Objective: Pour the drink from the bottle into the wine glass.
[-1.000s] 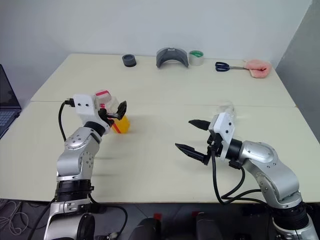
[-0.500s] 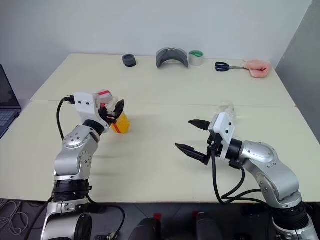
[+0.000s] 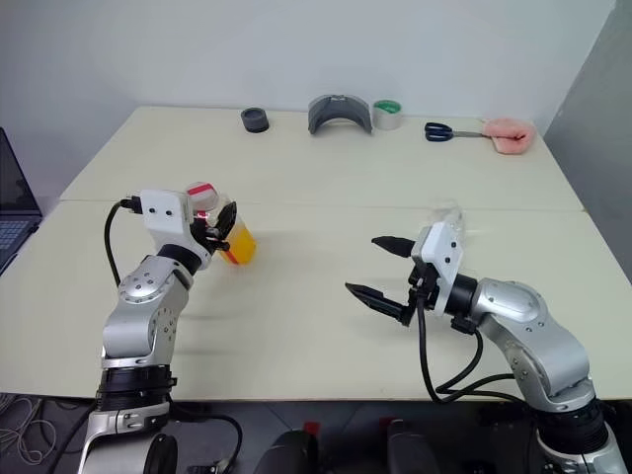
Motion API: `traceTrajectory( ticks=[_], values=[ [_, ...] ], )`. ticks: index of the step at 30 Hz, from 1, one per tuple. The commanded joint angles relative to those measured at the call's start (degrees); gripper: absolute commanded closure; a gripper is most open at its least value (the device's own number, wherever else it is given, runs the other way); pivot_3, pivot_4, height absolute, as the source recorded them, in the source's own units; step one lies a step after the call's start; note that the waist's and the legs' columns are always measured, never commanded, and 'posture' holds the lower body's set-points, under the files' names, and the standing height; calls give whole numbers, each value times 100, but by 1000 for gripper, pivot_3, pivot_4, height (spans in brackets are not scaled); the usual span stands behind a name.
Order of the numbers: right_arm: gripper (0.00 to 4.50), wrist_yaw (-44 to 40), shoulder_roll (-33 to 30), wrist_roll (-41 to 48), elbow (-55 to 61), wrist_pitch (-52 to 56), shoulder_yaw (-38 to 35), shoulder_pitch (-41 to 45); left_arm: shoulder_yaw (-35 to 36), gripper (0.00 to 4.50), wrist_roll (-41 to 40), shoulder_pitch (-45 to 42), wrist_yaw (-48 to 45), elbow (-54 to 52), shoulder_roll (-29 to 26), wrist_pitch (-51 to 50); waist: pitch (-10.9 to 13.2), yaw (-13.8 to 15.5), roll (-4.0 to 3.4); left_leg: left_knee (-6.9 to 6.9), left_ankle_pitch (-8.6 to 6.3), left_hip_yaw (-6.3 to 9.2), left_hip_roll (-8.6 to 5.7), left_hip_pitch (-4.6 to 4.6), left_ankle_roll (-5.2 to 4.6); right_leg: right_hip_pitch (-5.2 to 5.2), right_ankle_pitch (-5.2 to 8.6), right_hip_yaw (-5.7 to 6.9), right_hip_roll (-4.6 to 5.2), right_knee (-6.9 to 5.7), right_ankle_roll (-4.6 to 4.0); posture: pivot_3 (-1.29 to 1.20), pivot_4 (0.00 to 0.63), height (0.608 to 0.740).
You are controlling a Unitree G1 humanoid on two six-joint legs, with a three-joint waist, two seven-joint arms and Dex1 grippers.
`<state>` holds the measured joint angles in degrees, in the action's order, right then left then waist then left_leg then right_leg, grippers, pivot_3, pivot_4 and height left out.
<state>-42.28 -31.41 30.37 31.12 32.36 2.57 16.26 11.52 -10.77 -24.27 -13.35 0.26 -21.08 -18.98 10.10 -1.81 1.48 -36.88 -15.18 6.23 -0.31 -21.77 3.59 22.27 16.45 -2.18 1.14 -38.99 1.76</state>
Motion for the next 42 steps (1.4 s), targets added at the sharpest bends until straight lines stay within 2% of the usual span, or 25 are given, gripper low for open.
traceTrajectory(
  ticks=[1, 11, 13, 18, 31, 34, 40, 42],
  values=[
    [0, -17, 26, 4, 77, -147, 4, 57, -53, 2351, 114, 71, -86, 36, -108, 107, 0, -1, 0, 0, 0, 0, 0, 0, 0, 0, 0, 0, 0, 0, 0, 0, 150, 740],
    [0, 29, 78, 5, 48, -166, 58, 110, 18, 2354, 56, -216, -230, 349, -166, 191, 0, -3, 0, 0, 0, 0, 0, 0, 0, 0, 0, 1, -1, -1, 0, 0, 150, 740],
    [0, 34, 82, 8, 57, -162, 62, 109, 21, 1611, 68, -241, -250, 411, -176, 220, 0, -3, 0, 0, 0, 2, 0, 0, 0, 0, 0, 2, -1, -1, 0, 0, 150, 740],
    [0, 39, 87, 15, 74, -152, 56, 101, -14, 72, 99, -270, -319, 479, -215, 301, 0, 4, 1, 0, 0, 3, 0, -3, 0, 1, 0, 3, 0, 0, 0, 0, 150, 740],
    [0, 31, 80, 7, 76, -151, 74, 99, -94, 32, 212, -224, -512, 477, -302, 535, 0, 3, 0, 0, 0, 2, 0, -3, 0, 1, 0, 2, 0, 0, 0, 0, 150, 740],
    [0, 24, 77, 1, 69, -156, 77, 98, -86, 610, 209, -215, -508, 476, -291, 536, 0, 3, 0, 0, 0, 2, 0, -3, 0, 1, 0, 2, 0, 0, 0, 0, 150, 740],
    [0, 22, 71, -7, 63, -160, 71, 88, -68, 2400, 213, -182, -443, 477, -260, 518, 0, -1, 0, 0, 0, 2, 0, -2, 0, 1, 0, 2, 0, 0, 0, 0, 150, 740],
    [0, 26, 73, -10, 62, -164, 67, 87, -58, 2672, 202, -163, -424, 464, -239, 513, 0, -2, 0, 0, 0, 2, 0, -2, 0, 1, 0, 2, 0, 0, 0, 0, 150, 740]
  ],
)
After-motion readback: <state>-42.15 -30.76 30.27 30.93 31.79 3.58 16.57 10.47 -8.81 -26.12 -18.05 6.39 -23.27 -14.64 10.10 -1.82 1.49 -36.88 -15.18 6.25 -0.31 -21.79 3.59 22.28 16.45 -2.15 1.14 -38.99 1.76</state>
